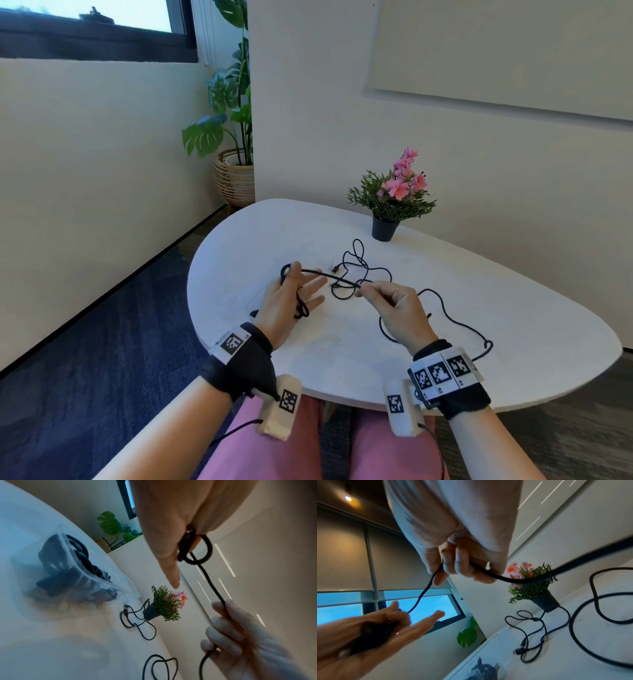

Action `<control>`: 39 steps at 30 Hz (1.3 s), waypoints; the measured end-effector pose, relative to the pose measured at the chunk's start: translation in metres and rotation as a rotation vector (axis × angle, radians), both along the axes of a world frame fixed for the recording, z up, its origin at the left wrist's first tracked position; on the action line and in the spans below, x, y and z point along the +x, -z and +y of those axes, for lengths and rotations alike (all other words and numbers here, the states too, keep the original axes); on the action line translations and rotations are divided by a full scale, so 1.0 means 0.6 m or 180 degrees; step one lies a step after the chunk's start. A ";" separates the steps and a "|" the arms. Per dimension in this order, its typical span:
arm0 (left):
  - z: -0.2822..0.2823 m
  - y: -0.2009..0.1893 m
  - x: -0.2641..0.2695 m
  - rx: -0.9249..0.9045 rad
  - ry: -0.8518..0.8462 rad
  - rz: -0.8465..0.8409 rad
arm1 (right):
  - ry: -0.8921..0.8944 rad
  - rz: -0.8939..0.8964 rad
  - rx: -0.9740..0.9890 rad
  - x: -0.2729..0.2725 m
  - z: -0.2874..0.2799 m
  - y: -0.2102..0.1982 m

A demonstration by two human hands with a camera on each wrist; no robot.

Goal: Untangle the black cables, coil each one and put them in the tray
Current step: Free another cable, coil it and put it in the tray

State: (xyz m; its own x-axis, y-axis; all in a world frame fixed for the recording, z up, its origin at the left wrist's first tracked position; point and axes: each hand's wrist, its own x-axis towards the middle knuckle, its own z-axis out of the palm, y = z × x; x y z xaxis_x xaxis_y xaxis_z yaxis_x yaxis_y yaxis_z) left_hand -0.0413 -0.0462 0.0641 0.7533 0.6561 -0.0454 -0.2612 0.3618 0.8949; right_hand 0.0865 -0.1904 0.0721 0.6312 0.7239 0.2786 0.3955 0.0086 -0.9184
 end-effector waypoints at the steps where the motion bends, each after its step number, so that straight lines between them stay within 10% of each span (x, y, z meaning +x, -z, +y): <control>1: 0.002 0.000 0.002 -0.0125 -0.0096 -0.0092 | -0.0160 0.0008 -0.0093 -0.008 -0.001 0.003; 10: -0.009 -0.009 0.009 -0.0808 -0.0289 -0.0138 | -0.1354 -0.0625 -0.1684 -0.073 0.019 0.084; 17: 0.008 0.016 0.001 0.1432 0.0112 0.1520 | -0.1099 -0.1300 -0.1573 -0.050 0.012 0.040; 24: -0.016 0.011 -0.005 0.3032 0.1140 0.2002 | -0.0542 -0.1253 -0.0706 -0.020 0.012 -0.007; 32: -0.017 0.033 -0.015 0.2207 0.1883 0.1447 | -0.0001 -0.0738 -0.0464 0.010 0.014 0.016; 39: -0.011 0.034 -0.017 0.1204 0.1013 0.0552 | 0.0411 -0.0467 -0.0307 0.018 0.000 0.028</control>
